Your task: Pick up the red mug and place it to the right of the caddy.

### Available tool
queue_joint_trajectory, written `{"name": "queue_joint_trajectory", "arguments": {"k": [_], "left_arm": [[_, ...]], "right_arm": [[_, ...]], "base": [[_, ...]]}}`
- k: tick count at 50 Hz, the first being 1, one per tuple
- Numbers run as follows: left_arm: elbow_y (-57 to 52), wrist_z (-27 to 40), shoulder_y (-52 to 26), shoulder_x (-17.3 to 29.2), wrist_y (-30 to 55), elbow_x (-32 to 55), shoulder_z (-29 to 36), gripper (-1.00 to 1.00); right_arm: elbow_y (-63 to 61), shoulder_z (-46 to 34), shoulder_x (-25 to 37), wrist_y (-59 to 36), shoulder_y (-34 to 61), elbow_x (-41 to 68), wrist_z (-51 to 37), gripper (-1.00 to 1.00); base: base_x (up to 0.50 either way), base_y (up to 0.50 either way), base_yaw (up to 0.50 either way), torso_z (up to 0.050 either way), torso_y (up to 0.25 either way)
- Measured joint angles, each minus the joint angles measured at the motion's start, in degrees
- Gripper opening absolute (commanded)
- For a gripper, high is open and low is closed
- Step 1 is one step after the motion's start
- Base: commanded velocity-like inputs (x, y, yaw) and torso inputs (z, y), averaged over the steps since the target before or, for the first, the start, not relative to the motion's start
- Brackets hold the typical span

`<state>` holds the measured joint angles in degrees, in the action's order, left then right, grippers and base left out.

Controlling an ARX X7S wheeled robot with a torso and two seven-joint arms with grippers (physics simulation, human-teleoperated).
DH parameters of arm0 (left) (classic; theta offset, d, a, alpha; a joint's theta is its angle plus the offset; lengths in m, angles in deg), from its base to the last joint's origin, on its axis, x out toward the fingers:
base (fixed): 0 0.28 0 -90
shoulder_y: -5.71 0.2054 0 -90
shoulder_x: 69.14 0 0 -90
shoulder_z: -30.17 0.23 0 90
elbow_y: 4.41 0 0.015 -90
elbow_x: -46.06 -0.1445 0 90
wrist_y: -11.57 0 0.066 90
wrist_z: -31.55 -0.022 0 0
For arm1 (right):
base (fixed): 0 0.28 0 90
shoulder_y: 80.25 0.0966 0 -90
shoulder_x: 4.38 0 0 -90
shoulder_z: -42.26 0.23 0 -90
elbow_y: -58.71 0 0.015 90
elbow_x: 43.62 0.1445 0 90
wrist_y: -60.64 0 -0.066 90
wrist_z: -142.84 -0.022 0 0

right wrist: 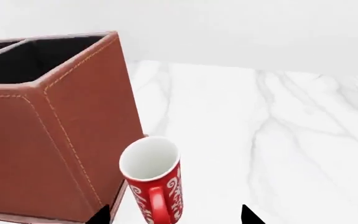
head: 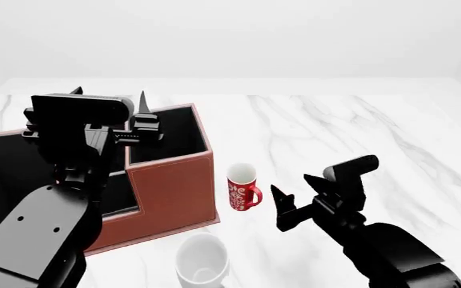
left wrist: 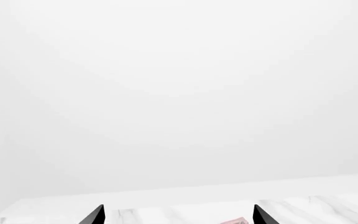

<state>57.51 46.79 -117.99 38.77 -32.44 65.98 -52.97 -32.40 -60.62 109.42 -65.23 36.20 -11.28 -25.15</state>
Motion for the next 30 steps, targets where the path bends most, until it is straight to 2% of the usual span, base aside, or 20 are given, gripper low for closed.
{"name": "queue_joint_trajectory", "arguments": {"k": [7, 15, 30], "left_arm": [[-0.30, 0.20, -0.08, 0.06, 0.22, 0.14, 0.16, 1.00], [-0.40, 0.36, -0.17, 0.14, 0.26, 0.27, 0.32, 1.00], [-0.15, 0.58, -0.33, 0.24, 0.04, 0.43, 0.56, 1.00]], "right_arm": [[-15.26, 8.87, 3.69, -2.76, -4.68, 7.11, -4.89, 1.00], [-25.13, 16.53, 4.58, -3.96, -6.15, 13.39, -9.81, 1.00], [-29.87, 19.34, 3.76, -3.37, -6.41, 15.30, -12.86, 1.00]], "base": [[0.00, 0.00, 0.00, 0.000, 0.000], [0.00, 0.00, 0.00, 0.000, 0.000], [0.00, 0.00, 0.00, 0.000, 0.000]]}}
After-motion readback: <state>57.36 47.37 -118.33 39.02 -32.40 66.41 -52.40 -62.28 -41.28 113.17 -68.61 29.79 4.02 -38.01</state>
